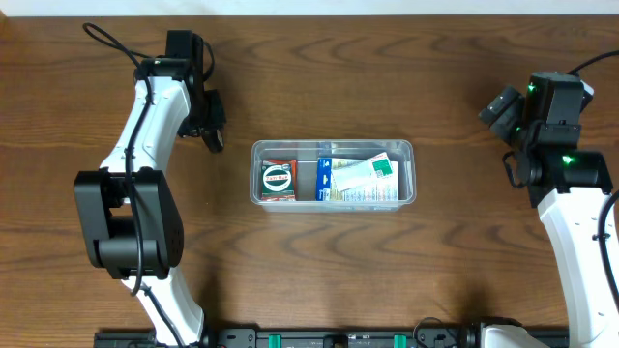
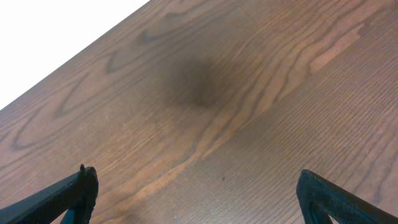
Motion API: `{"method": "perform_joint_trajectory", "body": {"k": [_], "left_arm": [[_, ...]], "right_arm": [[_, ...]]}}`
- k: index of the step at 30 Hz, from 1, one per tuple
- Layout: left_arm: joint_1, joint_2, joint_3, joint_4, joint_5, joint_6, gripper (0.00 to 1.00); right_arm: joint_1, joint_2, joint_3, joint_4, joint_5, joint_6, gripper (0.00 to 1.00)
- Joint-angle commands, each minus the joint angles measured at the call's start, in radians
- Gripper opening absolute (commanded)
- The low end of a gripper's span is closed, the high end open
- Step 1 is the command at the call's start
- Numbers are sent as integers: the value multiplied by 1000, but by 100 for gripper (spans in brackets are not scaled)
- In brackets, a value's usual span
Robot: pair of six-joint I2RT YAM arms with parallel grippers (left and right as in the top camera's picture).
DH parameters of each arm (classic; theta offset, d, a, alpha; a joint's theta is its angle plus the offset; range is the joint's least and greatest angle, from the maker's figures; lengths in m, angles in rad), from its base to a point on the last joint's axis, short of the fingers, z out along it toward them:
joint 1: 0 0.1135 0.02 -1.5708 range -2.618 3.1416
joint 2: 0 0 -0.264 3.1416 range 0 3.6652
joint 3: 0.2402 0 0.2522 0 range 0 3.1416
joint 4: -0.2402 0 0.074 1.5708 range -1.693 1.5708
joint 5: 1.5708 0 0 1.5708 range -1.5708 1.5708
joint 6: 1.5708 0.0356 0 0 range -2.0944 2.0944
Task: Pack container
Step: 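Grasp the dark bottle by its white cap with the left gripper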
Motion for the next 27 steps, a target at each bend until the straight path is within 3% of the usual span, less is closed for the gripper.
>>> {"method": "perform_joint_trajectory", "body": {"k": [1,4,13,19,27], "left_arm": [[2,-2,16,0,-3,-6,24],[2,-2,16,0,-3,-6,15],[2,-21,16,-1,-3,-6,15],[2,-135,16,-22,3,-6,15],[-2,-343,16,-127,255,-6,15]], "right_arm": [[-12,2,8,-1,6,13,99],[-12,2,8,-1,6,13,99],[-12,2,8,-1,6,13,99],[-12,2,8,-1,6,13,99],[-12,2,8,-1,6,13,99]]}}
